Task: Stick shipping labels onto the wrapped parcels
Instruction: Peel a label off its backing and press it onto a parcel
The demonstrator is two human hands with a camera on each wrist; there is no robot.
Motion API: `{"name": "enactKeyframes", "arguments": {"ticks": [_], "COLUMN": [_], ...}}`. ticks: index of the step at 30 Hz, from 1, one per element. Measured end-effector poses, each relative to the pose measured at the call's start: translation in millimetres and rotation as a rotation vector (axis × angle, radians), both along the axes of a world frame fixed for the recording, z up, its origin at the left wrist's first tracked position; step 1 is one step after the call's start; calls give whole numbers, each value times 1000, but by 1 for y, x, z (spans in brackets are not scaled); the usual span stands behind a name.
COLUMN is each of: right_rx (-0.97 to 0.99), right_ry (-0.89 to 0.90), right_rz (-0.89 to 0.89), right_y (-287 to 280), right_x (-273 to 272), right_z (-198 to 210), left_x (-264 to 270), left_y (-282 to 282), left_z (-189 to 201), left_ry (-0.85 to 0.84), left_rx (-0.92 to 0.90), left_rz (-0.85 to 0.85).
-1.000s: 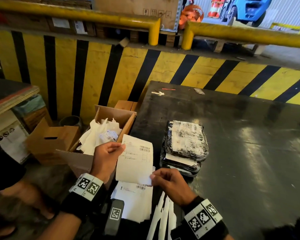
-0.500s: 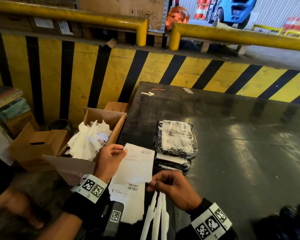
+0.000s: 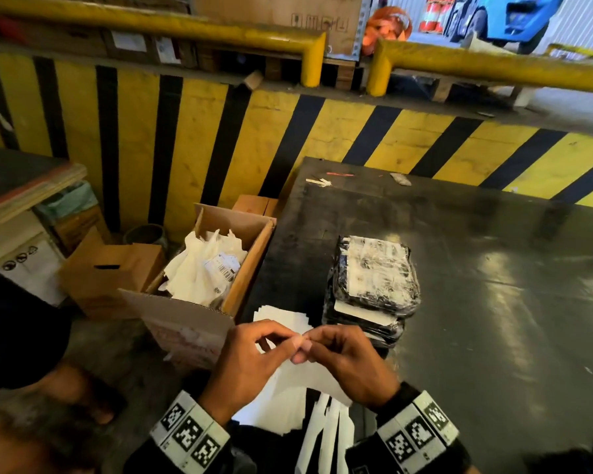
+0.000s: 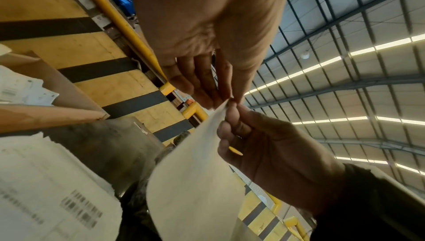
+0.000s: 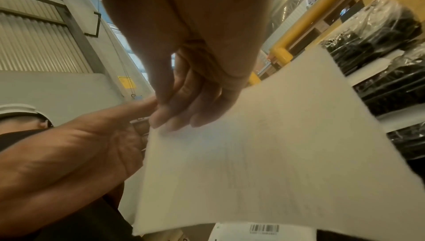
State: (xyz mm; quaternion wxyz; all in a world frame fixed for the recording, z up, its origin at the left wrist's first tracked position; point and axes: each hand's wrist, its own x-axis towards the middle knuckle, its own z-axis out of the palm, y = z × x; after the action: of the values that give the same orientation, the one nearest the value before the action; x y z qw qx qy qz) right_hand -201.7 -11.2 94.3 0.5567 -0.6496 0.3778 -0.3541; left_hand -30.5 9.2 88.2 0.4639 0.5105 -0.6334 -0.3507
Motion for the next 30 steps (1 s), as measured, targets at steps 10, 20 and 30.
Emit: {"name": "enactKeyframes", "arguments": {"ticks": [10,20,30], "right_rx": [45,64,127], "right_ry": [90,-252,204], "right_rz": [-208,-600,-456], "right_y": [-6,-2,18], "right_x": [-45,-125,-120], "right_z": [0,25,-24], "left_x": [35,55,18], "left_y": [-25,-58,-46], "left_z": [-14,-39,-22], "left_ry": [18,-86,129], "left_rx": [121,178,28], "left_rz": [394,516,318]}}
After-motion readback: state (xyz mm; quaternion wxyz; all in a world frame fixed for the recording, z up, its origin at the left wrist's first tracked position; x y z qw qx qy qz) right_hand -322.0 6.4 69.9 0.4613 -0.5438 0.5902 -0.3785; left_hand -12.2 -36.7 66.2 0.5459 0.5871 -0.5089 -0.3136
